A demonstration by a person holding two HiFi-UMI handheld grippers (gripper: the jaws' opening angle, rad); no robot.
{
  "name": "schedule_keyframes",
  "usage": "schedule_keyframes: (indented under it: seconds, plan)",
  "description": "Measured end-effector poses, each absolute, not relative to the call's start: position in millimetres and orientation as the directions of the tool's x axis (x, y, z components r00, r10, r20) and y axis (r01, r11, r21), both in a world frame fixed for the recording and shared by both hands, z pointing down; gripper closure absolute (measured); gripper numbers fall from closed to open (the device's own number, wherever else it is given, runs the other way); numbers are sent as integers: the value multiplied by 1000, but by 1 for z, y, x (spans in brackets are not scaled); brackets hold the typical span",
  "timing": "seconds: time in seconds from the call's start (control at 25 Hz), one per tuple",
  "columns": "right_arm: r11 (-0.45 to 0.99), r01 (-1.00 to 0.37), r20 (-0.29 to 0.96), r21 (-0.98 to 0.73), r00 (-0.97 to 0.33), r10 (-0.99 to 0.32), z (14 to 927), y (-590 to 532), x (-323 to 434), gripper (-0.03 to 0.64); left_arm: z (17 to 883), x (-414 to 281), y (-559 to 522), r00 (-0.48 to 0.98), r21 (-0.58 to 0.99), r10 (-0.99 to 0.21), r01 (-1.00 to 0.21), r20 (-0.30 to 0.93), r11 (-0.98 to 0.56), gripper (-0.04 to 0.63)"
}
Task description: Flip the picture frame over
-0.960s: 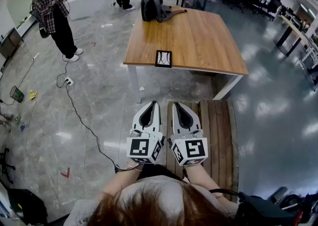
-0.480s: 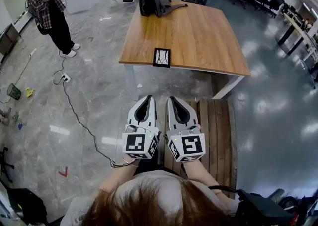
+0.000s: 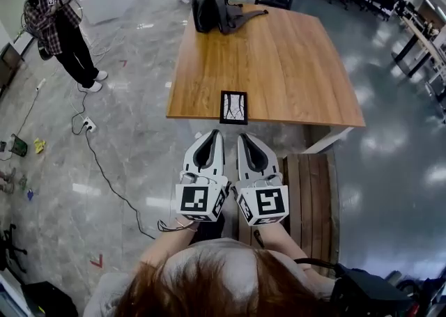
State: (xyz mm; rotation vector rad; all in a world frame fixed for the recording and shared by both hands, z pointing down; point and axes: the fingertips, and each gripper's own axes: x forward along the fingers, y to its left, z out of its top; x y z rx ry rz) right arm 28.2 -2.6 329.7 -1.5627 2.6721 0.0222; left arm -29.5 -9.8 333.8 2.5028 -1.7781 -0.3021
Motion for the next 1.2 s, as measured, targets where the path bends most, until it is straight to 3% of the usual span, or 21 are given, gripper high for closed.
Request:
schedule_keyframes:
  seconds: [0.44, 0.88, 1.2]
  plan:
    - [400, -916, -45, -32, -399, -916, 320, -133, 19, 600, 318, -46, -143, 379, 160, -916, -903, -133, -398, 588]
    - [428, -904, -29, -1, -428, -903, 319, -155, 24, 600, 320, -43, -162, 346, 184, -930, -913, -124, -364, 588]
    - [457, -886, -12, -71, -458, -889, 330, -161, 28, 600, 327, -39, -163, 325, 184, -939, -922, -113, -342, 588]
